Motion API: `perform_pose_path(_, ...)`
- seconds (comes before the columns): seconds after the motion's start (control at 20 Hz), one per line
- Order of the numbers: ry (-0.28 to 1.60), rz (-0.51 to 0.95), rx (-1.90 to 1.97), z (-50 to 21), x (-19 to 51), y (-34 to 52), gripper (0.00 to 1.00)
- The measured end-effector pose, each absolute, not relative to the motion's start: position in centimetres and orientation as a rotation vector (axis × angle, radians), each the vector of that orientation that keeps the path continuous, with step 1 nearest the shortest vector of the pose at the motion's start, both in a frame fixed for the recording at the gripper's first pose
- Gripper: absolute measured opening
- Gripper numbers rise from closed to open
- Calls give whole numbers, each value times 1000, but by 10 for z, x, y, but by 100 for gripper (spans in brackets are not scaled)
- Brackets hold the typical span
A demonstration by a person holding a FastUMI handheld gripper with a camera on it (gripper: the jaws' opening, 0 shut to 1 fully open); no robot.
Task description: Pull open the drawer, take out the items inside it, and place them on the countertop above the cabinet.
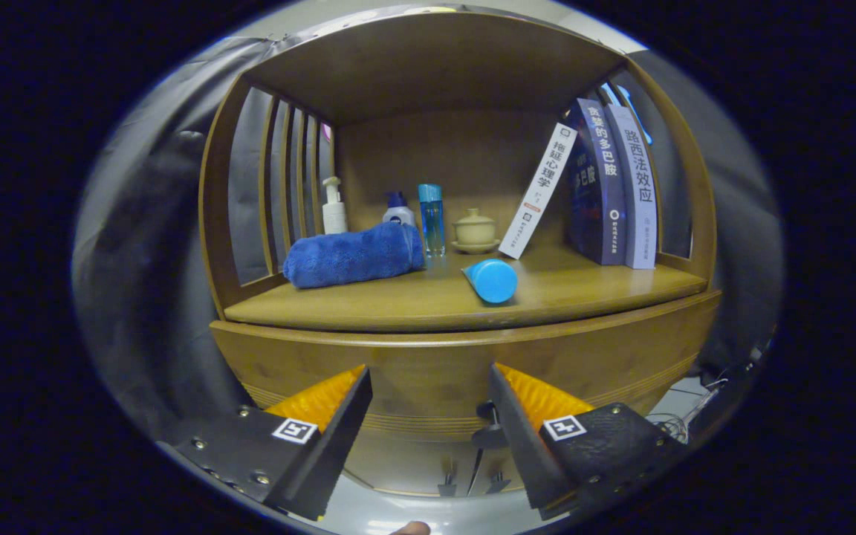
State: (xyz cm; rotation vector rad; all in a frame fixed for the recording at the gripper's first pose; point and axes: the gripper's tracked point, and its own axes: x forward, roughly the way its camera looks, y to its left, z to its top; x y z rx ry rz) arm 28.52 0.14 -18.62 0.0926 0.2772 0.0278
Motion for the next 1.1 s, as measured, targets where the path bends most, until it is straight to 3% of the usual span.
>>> perform_pose_path(0.65,294,68,102,-187,291,5,95)
perform_pose_path(0.8,315,82,78,-184,282,9,99)
perform_pose_path(1.1,237,123,66,-128,245,25,99)
